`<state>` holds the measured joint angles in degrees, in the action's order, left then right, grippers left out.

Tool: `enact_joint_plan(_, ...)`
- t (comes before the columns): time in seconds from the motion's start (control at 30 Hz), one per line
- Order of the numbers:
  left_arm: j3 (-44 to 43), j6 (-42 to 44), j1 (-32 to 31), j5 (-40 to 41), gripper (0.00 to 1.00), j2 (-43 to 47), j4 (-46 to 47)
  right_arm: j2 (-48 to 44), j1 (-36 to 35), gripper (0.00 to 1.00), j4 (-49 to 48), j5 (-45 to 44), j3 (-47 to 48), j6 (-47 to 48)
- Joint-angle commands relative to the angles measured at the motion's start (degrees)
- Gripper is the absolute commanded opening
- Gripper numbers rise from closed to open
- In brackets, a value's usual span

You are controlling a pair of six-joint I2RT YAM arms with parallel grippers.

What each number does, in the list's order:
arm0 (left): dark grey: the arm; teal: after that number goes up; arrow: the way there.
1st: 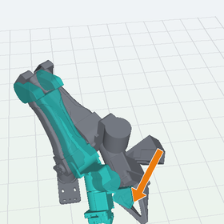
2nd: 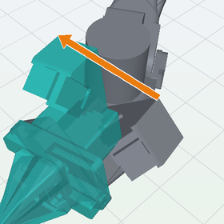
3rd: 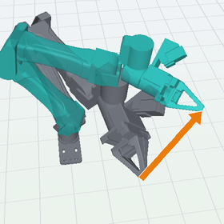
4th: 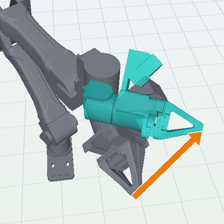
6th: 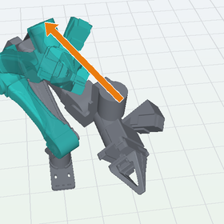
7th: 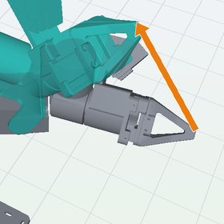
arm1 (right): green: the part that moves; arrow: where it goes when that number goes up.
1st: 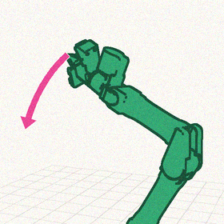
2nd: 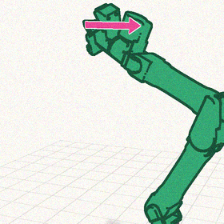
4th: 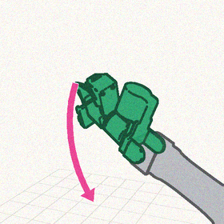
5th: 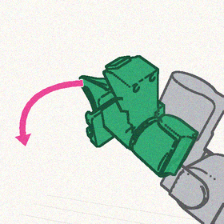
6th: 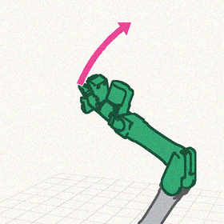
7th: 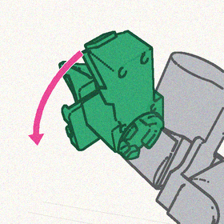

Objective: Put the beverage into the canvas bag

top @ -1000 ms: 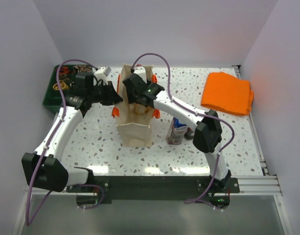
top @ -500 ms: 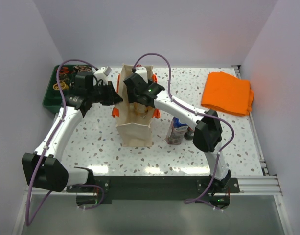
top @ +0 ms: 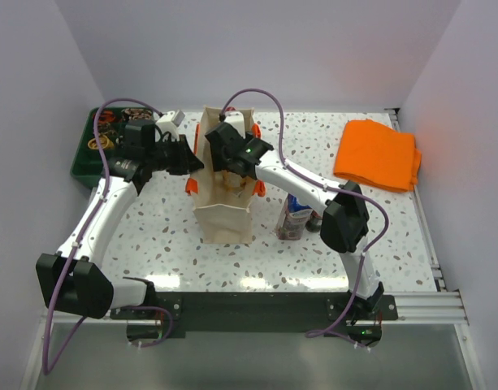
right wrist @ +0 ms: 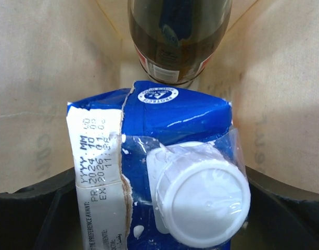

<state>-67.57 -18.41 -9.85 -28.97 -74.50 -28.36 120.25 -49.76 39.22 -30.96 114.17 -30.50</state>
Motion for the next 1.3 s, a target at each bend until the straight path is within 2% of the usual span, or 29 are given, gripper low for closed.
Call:
enact_joint_plan(0.0,0.16,0.92,-0.44,-1.17,0.16,-0.12,0.94,-2.82,0.19,0.76,0.06,-1.56,-0.61,-1.05)
enact_joint_plan(0.1,0.16,0.92,-0.44,-1.18,0.16,-0.21,1.03,-3.00,0.10,0.74,0.06,-1.65,-0.53,-0.96)
enact_joint_plan(0.2,0.16,0.92,-0.35,-1.18,0.16,-0.12,1.03,-3.26,0.27,0.46,-0.02,-2.00,-0.44,-0.96)
enact_joint_plan(0.23,0.16,0.92,-0.44,-1.18,0.16,-0.12,1.03,-3.35,0.19,0.29,-0.02,-2.17,-0.53,-1.05)
enact_joint_plan(0.37,0.25,0.92,-0.44,-1.09,0.16,-0.21,0.94,-3.70,0.27,0.08,-0.11,-2.53,-0.35,-1.05)
enact_joint_plan(0.4,0.25,1.01,-0.35,-1.09,0.16,-0.12,0.94,-3.96,0.10,0.01,-0.02,-2.70,-0.35,-1.05)
enact_joint_plan(0.57,0.33,0.93,-0.44,-1.09,0.16,-0.21,1.11,-5.54,0.27,0.00,-2.91,-3.49,-2.19,-0.70)
enact_joint_plan(1.0,0.33,0.66,-0.44,-1.53,0.16,-0.38,1.46,-9.15,-0.78,0.00,-22.50,-10.52,-10.45,6.23)
enact_joint_plan(1.27,-0.10,0.66,-0.44,-1.79,0.16,-1.00,1.55,-8.01,-1.04,0.00,-28.23,-14.21,-9.84,10.02)
